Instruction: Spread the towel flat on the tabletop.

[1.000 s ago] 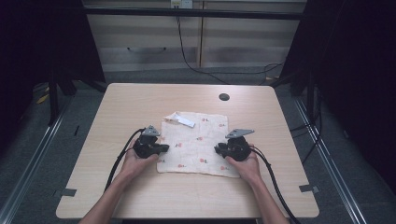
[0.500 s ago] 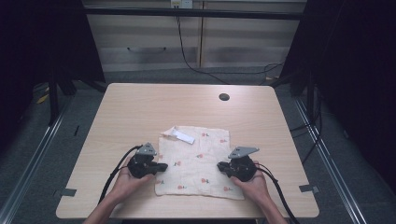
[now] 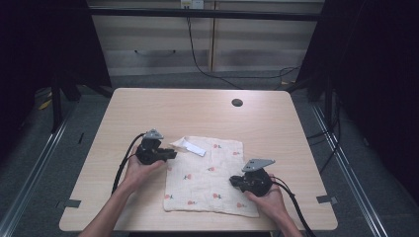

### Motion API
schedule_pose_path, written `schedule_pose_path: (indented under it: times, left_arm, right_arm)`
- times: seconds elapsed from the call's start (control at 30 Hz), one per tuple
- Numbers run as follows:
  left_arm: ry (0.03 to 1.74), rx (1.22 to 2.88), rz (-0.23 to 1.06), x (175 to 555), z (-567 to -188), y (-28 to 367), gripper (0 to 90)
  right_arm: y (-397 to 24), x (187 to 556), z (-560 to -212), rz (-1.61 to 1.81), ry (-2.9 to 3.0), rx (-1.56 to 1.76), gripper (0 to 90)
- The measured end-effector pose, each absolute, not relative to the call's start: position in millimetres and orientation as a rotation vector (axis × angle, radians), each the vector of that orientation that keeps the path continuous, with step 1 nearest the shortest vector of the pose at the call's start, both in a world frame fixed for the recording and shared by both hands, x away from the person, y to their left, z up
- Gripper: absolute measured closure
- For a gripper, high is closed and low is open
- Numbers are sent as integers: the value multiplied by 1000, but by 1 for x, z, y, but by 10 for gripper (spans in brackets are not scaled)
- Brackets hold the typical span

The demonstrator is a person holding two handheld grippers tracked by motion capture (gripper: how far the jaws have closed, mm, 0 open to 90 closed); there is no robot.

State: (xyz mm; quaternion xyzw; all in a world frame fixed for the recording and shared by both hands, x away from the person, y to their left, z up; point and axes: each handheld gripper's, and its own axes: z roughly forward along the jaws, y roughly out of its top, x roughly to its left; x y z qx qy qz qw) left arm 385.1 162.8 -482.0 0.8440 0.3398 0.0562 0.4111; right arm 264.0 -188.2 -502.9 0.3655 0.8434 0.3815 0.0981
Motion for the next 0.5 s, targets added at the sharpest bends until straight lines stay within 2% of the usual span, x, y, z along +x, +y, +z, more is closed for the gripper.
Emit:
schedule_pose_path:
  times: [0.07,0.13,0.27,0.37,0.5]
  left_arm:
    - [852,2113,137,393,-479,160,723]
    - [836,2146,44,402,-483,155,736]
    - [842,2192,114,407,-489,147,740]
    - [881,2167,120,412,-491,147,697]
    - [910,2157,142,418,-491,152,699]
  right_arm:
    - [-189,265,-503,1139,2496,1080,830]
    - [-189,265,-503,1139,2495,1083,828]
    - [-190,266,-503,1138,2493,1080,822]
    - [-190,266,-504,1141,2494,1082,822]
    - [-190,266,-504,1140,2492,1081,819]
